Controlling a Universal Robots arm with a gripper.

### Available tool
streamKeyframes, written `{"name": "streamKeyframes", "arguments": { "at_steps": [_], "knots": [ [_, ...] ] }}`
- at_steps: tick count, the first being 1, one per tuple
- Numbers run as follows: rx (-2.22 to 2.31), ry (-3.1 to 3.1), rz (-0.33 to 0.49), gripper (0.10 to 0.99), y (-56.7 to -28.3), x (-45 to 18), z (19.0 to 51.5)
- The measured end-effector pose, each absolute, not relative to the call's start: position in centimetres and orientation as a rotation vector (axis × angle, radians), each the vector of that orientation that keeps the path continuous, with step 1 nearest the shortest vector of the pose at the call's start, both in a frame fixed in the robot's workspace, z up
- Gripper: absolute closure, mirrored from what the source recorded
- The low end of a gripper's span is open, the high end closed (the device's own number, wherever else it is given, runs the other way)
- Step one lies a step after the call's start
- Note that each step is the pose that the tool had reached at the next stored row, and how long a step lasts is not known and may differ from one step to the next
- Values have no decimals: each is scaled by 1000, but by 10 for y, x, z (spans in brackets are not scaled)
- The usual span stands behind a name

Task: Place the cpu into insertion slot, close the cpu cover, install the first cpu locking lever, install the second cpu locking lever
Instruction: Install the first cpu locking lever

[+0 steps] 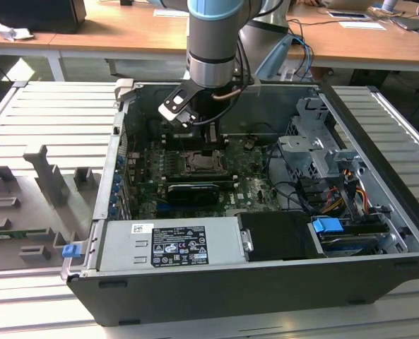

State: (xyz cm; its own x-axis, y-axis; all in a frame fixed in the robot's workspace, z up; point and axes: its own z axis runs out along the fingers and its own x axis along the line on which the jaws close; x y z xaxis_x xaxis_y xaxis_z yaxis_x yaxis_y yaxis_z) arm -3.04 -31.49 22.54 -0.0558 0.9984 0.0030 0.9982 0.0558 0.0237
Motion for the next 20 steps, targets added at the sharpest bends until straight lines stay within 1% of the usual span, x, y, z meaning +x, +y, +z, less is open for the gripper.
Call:
{"name": "streamKeyframes", "arguments": {
  "at_steps": [12, 20],
  "knots": [
    [2149, 2272, 30, 980, -315, -30, 240],
    [2148, 2271, 28, 980, -315, -30, 265]
  ]
}}
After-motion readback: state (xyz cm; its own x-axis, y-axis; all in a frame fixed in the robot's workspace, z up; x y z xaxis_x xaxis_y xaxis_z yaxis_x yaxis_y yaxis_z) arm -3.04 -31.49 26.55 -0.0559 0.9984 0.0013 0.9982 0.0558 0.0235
